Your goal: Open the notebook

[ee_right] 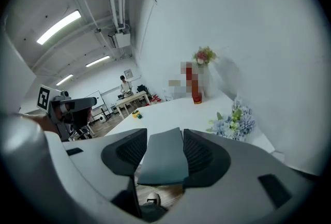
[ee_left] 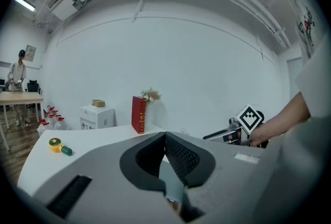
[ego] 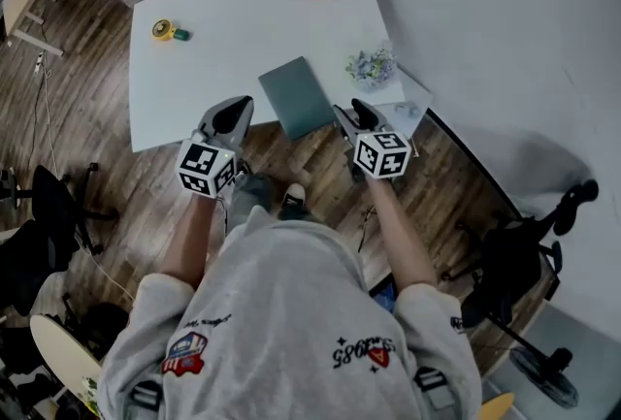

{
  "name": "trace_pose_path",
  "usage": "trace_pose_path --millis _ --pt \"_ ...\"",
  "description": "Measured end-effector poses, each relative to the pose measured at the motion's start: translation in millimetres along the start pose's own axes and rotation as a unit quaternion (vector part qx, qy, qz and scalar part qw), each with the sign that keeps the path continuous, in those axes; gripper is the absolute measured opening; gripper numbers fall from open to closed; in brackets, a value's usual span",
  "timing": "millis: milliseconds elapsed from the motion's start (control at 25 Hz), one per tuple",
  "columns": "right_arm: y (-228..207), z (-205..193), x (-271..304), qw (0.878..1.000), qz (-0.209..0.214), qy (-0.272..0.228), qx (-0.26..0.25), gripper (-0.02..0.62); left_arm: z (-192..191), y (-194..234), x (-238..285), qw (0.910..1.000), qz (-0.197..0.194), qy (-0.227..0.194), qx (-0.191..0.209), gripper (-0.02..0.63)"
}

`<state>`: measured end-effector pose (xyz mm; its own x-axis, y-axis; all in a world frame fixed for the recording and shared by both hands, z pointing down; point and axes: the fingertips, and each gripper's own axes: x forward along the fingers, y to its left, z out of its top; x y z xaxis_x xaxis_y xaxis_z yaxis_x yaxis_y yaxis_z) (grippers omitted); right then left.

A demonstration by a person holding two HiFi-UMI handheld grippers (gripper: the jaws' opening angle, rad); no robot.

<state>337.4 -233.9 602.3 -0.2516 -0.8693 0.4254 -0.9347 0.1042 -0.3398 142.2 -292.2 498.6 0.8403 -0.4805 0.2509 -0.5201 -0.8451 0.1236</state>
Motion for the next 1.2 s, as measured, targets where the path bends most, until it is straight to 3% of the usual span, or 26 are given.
trace_pose_path --millis 240,560,1040,1200 --pt "-23 -40 29 0.996 0.015 0.060 0.068 0.196 -16 23 -5 0.9997 0.015 0.013 -0.016 0.005" --pt "-40 -96 66 0.988 0.010 0.146 0.047 0.204 -39 54 -19 0.9981 0.035 0.025 -0.043 0.005" --pt "-58 -131 88 0.972 0.004 0.192 0.139 0.201 -60 83 -29 0.9955 0.053 0.056 -0.056 0.005" --pt "-54 -133 93 0.970 0.007 0.195 0.143 0.138 -61 91 -31 0.9950 0.057 0.058 -0.058 0.005"
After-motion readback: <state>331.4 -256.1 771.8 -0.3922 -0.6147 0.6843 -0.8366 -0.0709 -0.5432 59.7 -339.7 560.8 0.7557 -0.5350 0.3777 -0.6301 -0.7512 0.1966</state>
